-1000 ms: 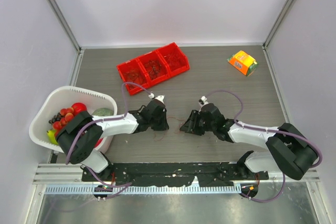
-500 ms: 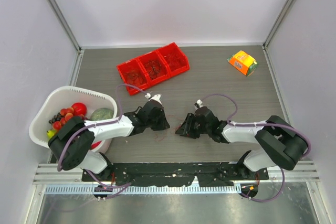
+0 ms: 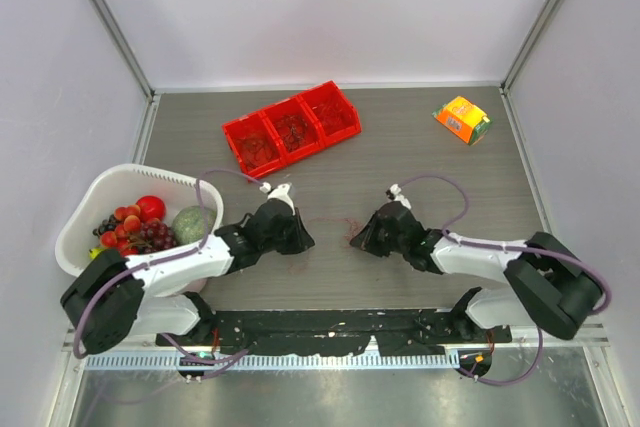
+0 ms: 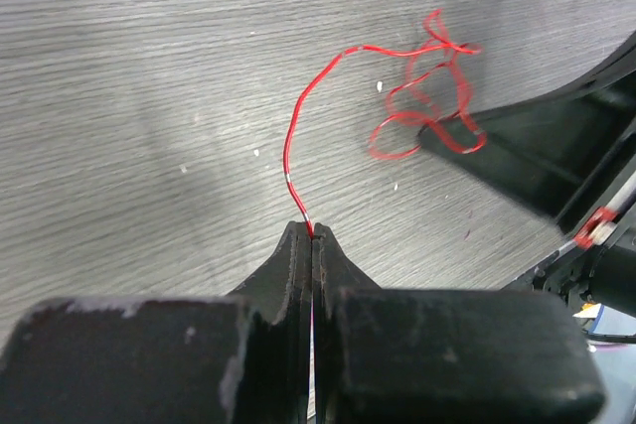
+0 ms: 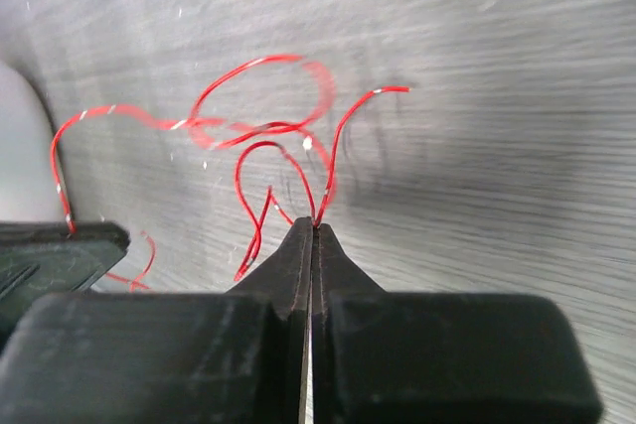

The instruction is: Untangle the cables

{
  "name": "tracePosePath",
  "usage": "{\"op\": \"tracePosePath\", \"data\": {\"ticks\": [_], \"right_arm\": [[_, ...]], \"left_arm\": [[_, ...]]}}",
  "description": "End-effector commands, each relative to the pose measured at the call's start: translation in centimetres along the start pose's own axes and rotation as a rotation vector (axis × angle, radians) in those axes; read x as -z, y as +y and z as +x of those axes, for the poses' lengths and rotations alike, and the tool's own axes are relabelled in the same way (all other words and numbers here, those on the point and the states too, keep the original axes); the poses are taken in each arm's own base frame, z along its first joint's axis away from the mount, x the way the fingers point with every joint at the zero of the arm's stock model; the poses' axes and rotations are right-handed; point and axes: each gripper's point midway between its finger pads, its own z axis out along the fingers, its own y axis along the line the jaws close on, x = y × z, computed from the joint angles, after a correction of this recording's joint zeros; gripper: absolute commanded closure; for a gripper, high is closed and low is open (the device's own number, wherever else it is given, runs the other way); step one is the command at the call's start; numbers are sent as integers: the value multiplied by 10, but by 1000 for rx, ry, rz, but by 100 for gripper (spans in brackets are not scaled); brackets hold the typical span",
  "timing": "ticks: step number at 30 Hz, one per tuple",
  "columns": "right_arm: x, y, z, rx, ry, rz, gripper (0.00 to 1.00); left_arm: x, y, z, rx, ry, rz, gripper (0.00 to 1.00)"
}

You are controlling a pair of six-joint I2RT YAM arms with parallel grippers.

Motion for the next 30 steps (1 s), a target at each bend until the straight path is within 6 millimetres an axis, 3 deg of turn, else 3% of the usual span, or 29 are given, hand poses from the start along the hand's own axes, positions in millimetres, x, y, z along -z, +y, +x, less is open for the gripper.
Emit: {"op": "tracePosePath", "data": {"ticks": [1,6,8,9,15,17,24,30], "right_arm": [[23,-32,-46,84,-164,150,99],[61,-77,-81,138,-231,311,99],[72,-78,-95,177,-254,360,99],[77,-91,-93,188,-238,431,99],[89,-94,-110,207,-287,518,99],[110,-107,-131,177,-376,640,99],[168,-91,-196,61,-623,641,99],[201,-93,-220,42,-709,674,99]], "left_arm": [[18,18,-8,8,-86,-64,100],[33,42,-8,3,-138,-130,100],[36,49,-7,2,-148,-149,100],[39,51,-8,1,-156,-159,100],[49,63,-10,-11,-178,-215,100],[54,69,-11,-2,-189,-242,100],[73,94,-10,46,-235,-340,100],[83,104,-12,51,-260,-384,100]]}}
